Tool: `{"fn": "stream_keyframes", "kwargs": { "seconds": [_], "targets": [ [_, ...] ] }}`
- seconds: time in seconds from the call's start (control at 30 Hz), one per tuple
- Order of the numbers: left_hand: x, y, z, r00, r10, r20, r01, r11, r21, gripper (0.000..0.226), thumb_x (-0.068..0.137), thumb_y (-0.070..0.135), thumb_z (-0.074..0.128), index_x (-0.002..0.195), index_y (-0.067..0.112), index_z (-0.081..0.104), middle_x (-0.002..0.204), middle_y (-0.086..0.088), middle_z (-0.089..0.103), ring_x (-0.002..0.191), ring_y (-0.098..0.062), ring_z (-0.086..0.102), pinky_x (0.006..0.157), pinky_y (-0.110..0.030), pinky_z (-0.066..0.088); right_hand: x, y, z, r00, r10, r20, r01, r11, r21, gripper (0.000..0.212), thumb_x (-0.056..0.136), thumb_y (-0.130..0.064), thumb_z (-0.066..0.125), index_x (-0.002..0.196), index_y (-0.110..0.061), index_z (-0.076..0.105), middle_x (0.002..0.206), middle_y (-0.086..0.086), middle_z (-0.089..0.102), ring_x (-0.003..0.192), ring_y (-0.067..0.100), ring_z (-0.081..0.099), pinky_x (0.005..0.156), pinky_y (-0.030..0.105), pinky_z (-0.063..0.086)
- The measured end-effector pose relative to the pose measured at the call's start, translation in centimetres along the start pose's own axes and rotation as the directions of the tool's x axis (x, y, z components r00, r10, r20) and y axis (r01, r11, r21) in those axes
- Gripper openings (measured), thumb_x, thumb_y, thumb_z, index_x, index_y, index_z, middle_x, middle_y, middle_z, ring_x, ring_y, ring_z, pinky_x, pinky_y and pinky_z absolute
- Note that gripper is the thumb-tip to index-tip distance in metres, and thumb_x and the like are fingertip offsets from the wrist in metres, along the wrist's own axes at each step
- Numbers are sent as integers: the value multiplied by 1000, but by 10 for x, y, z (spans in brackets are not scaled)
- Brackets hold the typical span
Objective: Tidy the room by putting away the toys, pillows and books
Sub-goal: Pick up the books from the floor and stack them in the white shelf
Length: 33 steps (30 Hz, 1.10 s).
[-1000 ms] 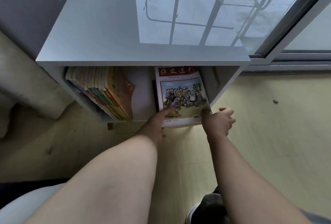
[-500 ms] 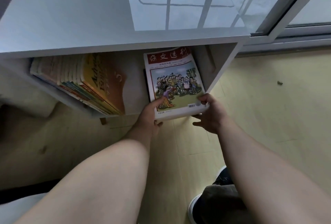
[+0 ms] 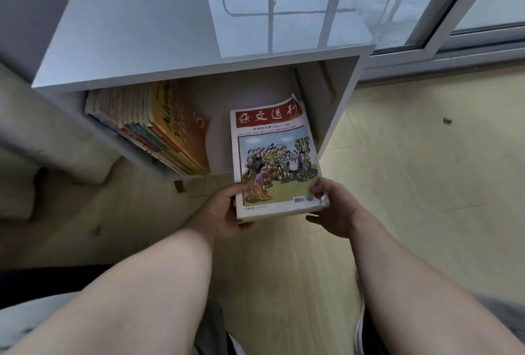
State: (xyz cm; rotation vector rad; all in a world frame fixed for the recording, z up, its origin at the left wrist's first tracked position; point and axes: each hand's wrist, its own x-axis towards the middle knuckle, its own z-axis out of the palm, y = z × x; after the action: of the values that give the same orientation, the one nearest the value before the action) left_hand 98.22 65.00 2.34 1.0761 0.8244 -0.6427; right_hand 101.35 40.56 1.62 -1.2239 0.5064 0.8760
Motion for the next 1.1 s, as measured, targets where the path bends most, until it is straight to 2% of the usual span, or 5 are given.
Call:
{"fn": "stream_keyframes", "kwargs": {
  "seconds": [0.13,0.27,0.4,0.8,1.1],
  "targets": [
    [1,-12,-6,997,11,79,-7,999,-51,48,79,51,76,112,17,77,122,-14,72,109,-35,67,82,-38,47,-3,-9,-6,999,30,16,-27,988,-152,52,40,-21,64,92,-19,54,92,2,60,82,21,47,87,42,31],
    [7,-16,-7,996,-5,94,9,999,-35,75,69,42,89,133,12,66,134,-18,65,126,-39,61,108,-54,46,6,-17,-15,997,57,51,-42,963,-265,53,62,-31,77,110,-14,65,106,5,74,95,30,67,95,44,49],
    [14,-6,-11,997,2,83,-2,1000,-1,53,79,39,81,123,14,70,132,-21,66,126,-42,59,115,-60,35,25,-28,-15,986,72,149,-31,965,-260,67,74,-40,83,132,-15,60,122,13,73,113,36,69,106,56,49],
    [49,-10,-15,966,-27,257,12,998,57,52,70,-14,66,115,11,71,122,-14,72,107,-33,72,93,-51,53,67,-18,-37,958,114,262,-22,944,-330,92,56,13,66,141,-16,48,131,16,66,123,41,62,101,62,50],
    [58,-3,6,981,9,195,-80,929,360,57,56,-3,84,109,17,73,107,1,78,106,-21,70,95,-38,54,58,-25,-63,940,-15,342,126,944,-306,97,55,19,68,144,-9,42,129,17,67,117,34,66,83,42,60]
  ]
}}
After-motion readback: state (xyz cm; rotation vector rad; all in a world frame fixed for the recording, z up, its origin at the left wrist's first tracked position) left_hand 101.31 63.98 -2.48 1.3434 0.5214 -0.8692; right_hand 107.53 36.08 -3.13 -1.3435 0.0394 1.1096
